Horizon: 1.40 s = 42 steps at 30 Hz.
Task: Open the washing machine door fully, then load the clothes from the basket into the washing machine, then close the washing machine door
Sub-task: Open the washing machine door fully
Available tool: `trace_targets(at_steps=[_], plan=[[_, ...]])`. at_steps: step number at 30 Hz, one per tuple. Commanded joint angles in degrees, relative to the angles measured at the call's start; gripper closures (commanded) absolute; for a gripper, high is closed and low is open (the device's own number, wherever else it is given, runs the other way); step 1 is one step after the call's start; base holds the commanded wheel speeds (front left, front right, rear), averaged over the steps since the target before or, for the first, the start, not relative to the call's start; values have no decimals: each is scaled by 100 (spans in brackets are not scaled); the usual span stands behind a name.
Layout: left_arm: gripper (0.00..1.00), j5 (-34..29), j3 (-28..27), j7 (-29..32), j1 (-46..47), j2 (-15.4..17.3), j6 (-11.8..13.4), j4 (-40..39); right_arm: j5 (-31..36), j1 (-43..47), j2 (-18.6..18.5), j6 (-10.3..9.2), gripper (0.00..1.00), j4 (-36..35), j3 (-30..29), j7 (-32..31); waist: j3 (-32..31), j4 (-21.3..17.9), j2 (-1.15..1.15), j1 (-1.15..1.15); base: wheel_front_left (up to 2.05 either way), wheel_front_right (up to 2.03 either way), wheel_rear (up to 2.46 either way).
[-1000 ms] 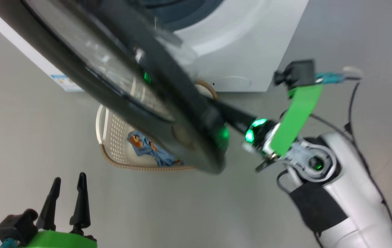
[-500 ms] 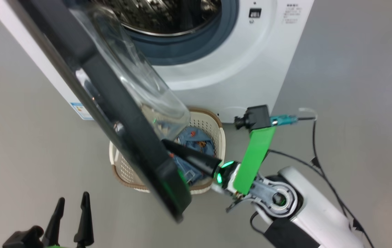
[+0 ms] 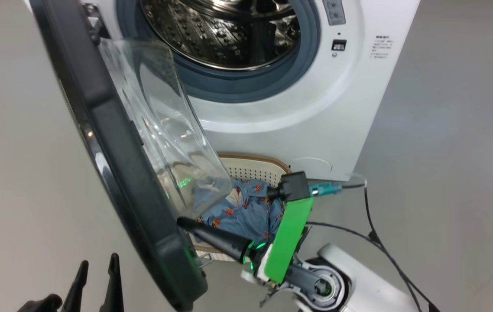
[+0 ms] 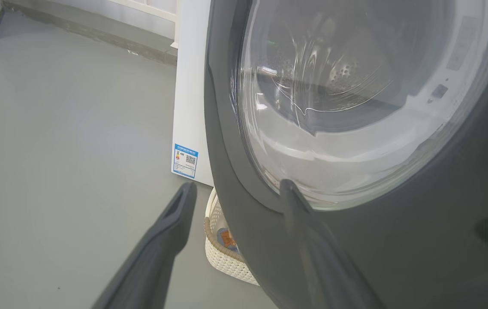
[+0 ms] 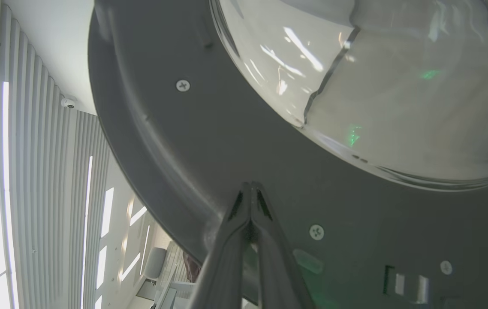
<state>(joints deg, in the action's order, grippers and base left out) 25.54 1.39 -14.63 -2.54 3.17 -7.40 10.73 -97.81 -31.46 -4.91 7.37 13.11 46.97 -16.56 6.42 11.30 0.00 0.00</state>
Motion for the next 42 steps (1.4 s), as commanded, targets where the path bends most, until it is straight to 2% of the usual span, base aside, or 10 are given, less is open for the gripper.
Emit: trace_targets(at_steps=[1, 16, 17, 18, 19, 20, 26, 31, 35, 42], plan=[[0, 12, -165, -37, 57, 74, -9, -99, -53, 66, 202, 12, 100, -119, 156, 77, -85, 56, 0, 0, 0, 0, 0], [0, 13, -341, -37, -205, 119, -9, -89, 17, 173, 202, 12, 100, 81, 564, 902, -473, -22, 0, 0, 0, 0, 0], [0, 11, -370, -37, -210, 126, -9, -95, 93, 170, 202, 12, 86, 70, 542, 980, -488, -45, 0, 0, 0, 0, 0], [0, 9, -401, -37, -218, 132, -9, -101, 187, 170, 203, 12, 62, 60, 523, 1059, -501, -68, 0, 0, 0, 0, 0], [0, 8, -438, -37, -226, 138, -9, -113, 305, 169, 203, 12, 16, 48, 502, 1150, -513, -95, 0, 0, 0, 0, 0], [0, 4, -476, -37, -234, 142, -9, -127, 423, 176, 203, 12, 0, 36, 481, 1234, -524, -119, 0, 0, 0, 0, 0], [0, -12, -678, -37, -290, 146, -9, -188, 1187, 194, -88, 12, 0, -105, 500, 1870, -586, -245, 0, 0, 0, 0, 0], [0, -38, -831, -37, -366, 129, -9, -246, 1881, 168, -702, 12, 0, -50, 825, 2869, -617, -380, 0, 0, 0, 0, 0], [0, -54, -959, -37, -436, 112, -9, -285, 2404, 198, -1113, 12, 0, 156, 839, 3140, -626, -522, 0, 0, 0, 0, 0], [0, -63, -1141, -37, -525, 82, -9, -335, 4255, 965, -1327, 12, 0, 145, -796, 3154, -626, -765, 0, 0, 0, 0, 0]])
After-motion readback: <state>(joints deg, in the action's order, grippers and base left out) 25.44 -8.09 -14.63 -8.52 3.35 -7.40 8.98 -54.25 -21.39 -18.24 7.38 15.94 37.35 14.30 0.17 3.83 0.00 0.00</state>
